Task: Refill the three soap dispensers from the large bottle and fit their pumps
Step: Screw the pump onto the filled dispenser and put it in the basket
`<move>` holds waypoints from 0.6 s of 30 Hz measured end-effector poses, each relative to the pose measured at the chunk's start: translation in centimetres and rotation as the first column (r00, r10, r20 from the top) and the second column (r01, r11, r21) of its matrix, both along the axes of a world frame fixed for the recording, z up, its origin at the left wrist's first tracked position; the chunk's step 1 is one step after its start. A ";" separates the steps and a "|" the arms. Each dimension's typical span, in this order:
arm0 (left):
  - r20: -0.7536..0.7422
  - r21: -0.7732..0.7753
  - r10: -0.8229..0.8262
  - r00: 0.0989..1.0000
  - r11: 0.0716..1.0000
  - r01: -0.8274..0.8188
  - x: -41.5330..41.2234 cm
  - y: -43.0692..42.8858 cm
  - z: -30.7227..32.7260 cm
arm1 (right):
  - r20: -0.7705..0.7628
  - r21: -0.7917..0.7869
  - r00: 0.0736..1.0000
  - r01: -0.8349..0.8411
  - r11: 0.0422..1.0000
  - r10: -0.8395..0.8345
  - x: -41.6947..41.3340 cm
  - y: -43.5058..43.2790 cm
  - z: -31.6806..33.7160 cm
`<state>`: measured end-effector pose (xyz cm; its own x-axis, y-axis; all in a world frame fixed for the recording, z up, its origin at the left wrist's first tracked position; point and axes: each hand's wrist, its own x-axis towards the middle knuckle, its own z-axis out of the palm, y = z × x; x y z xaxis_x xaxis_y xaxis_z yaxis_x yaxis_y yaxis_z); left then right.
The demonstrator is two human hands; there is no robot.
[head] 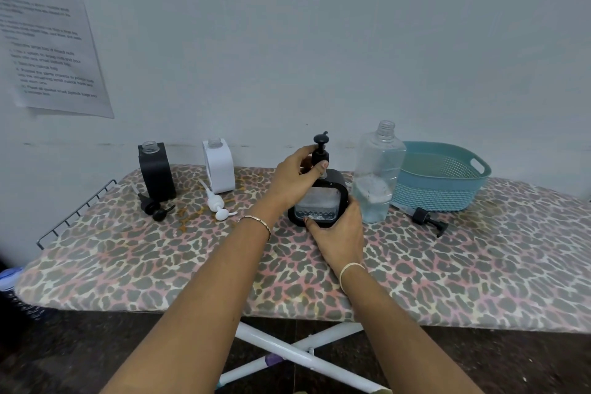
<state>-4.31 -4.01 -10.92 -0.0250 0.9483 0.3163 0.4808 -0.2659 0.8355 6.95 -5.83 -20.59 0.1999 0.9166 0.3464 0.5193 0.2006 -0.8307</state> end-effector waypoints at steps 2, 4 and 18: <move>-0.015 0.017 0.043 0.999 0.999 -0.043 0.2 0.0 -0.5 | -0.004 0.002 1.000 -0.002 1.000 0.002 0.0 0.0 0.0; -0.027 0.045 0.065 0.998 0.997 -0.064 0.3 0.2 -0.8 | -0.004 0.005 1.000 -0.005 1.000 0.005 0.0 0.0 0.0; 0.173 -0.040 -0.015 0.985 0.999 0.022 -1.0 0.2 -1.2 | 0.022 0.000 1.000 0.003 1.000 -0.003 0.1 0.0 0.0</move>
